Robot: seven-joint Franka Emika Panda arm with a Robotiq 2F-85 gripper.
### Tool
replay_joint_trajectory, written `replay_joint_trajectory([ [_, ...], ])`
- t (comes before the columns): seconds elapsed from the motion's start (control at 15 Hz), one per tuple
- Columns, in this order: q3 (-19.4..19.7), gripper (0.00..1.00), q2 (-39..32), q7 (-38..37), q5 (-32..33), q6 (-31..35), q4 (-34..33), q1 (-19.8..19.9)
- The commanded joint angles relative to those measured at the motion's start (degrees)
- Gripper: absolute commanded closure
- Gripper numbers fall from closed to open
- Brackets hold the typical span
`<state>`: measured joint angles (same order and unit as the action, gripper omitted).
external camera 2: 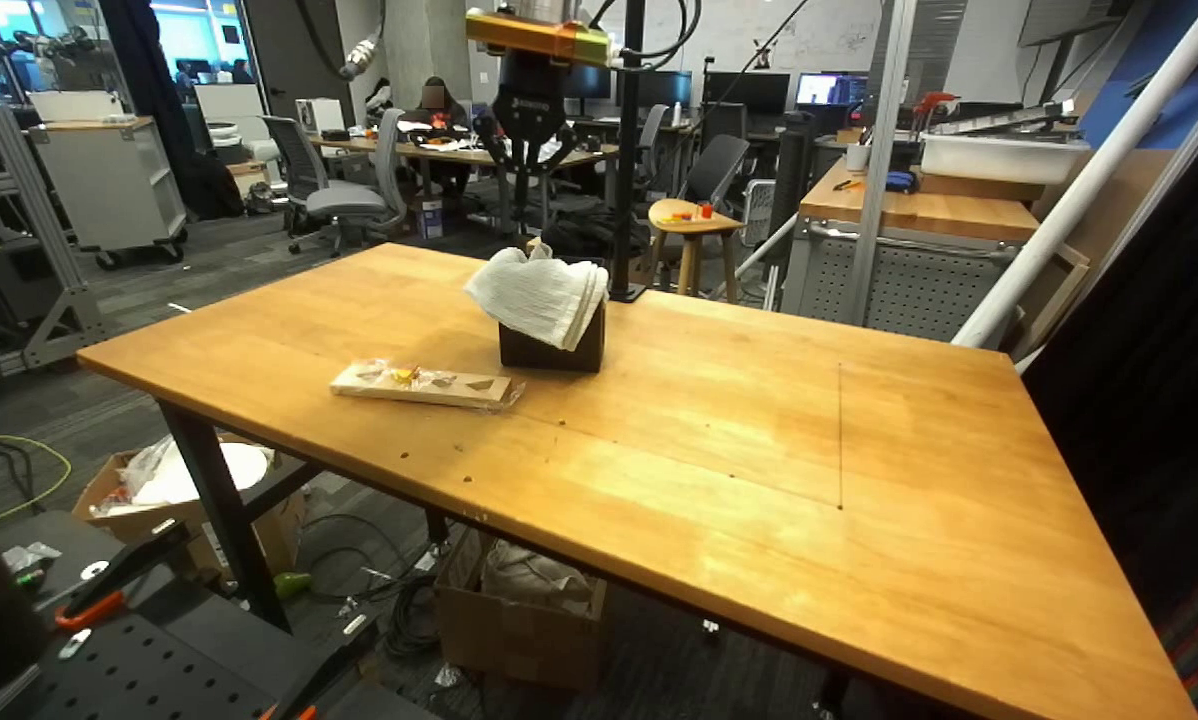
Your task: Pick the cloth and shove it in the black box
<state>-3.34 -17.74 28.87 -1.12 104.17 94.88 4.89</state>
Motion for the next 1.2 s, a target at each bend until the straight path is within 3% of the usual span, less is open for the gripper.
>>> replay_joint_trajectory([
  [0.0, 0.7, 1.0, 0.1, -1.1, 1.0, 1.9, -0.2, -0.6],
  [1.13, 1.8, 1.0, -7.3, -2.2, 2.6, 11.7, 0.5, 0.5],
])
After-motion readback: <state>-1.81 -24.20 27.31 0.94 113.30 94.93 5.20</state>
